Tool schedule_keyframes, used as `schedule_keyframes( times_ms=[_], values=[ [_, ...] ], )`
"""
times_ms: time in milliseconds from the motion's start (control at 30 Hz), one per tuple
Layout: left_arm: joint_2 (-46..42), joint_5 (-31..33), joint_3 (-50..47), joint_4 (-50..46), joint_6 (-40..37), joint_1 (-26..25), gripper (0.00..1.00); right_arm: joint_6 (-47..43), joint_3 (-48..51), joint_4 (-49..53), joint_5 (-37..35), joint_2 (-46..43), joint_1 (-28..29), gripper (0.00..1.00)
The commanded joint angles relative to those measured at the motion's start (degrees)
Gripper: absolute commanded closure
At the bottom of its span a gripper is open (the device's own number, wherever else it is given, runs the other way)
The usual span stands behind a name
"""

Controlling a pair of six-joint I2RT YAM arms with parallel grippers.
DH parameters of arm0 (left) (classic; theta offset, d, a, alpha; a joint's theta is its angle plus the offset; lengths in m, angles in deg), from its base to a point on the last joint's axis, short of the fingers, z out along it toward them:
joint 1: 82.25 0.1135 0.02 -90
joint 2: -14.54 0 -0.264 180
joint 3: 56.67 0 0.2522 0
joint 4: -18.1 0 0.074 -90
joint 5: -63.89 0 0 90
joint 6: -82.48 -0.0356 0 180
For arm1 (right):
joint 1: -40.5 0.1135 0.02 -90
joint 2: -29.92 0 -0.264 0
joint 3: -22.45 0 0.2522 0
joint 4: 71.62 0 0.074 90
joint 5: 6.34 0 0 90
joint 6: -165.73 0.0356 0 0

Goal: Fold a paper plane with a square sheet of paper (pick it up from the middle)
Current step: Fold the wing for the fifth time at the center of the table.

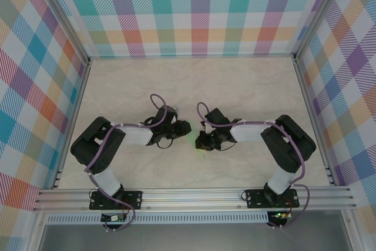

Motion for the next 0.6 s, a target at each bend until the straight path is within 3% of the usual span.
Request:
schedule_keyframes(
  times_ms=[0, 567],
  values=[
    [2.59, 1.73, 1.08, -0.51, -2.71, 2.42, 0.63, -0.69, 3.45, 10.64, -6.88, 3.15, -0.08, 0.9],
    [5.8, -5.73, 6.06, -4.65, -10.39, 12.44, 0.63, -2.14, 2.74, 12.11, -7.21, 3.8, -0.08, 0.9]
  ],
)
